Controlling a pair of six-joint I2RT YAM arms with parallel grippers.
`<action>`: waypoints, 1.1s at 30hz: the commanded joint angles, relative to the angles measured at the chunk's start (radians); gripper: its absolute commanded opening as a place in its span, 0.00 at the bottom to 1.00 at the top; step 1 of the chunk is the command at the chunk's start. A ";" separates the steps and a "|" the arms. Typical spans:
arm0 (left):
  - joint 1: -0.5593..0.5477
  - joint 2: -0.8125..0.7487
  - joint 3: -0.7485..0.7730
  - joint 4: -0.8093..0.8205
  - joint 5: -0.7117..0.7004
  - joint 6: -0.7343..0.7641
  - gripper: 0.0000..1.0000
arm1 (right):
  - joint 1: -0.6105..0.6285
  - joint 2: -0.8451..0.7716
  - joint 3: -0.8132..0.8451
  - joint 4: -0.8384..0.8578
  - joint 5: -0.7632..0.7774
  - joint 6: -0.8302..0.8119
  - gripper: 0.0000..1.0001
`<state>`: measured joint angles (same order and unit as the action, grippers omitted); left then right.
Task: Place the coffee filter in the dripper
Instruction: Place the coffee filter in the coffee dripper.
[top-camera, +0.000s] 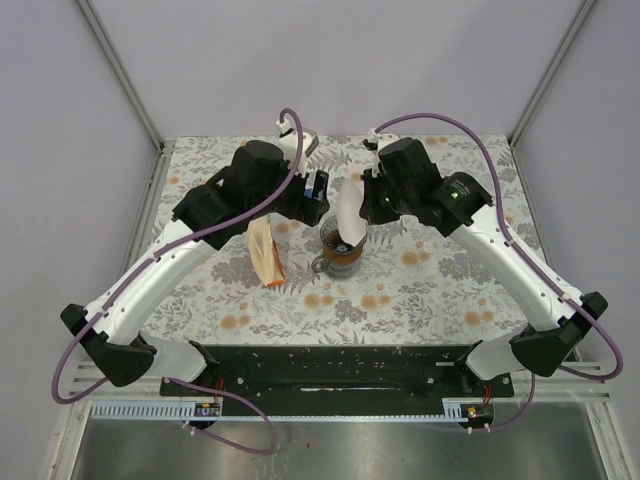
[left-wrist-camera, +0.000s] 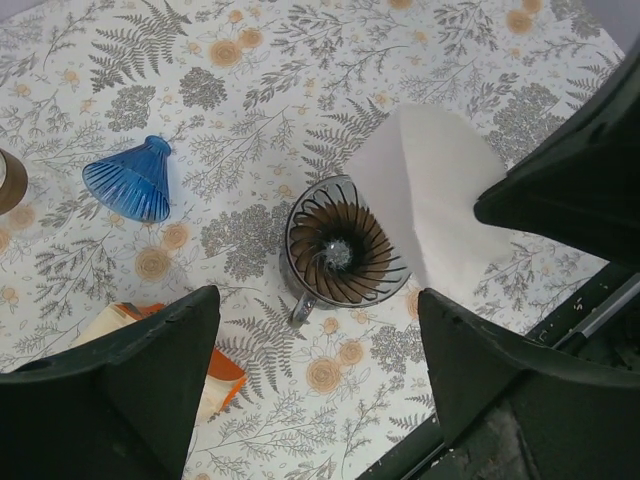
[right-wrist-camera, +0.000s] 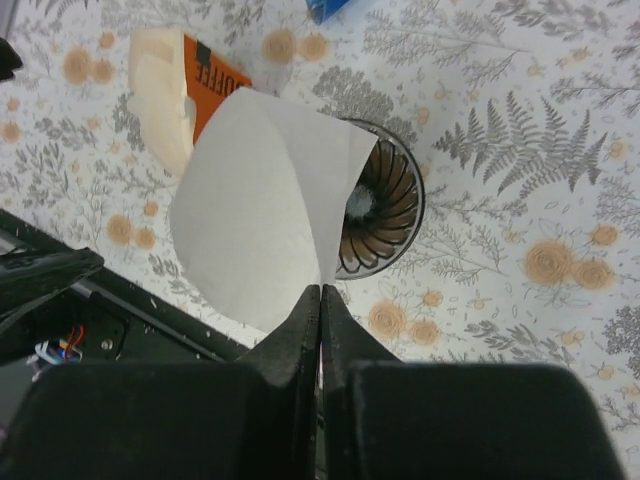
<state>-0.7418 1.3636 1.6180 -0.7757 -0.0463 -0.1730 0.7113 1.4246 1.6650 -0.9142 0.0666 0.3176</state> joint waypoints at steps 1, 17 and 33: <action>0.004 -0.024 0.017 0.004 0.072 0.026 0.85 | -0.018 0.052 0.079 -0.161 -0.140 -0.025 0.00; 0.018 0.078 -0.063 0.093 0.059 0.010 0.88 | -0.098 0.249 0.165 -0.203 -0.300 -0.083 0.00; 0.071 0.170 -0.130 0.139 0.072 0.000 0.84 | -0.153 0.396 0.223 -0.186 -0.349 -0.117 0.02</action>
<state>-0.6849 1.5192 1.4963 -0.6964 0.0162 -0.1631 0.5701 1.8126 1.8313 -1.1130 -0.2562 0.2237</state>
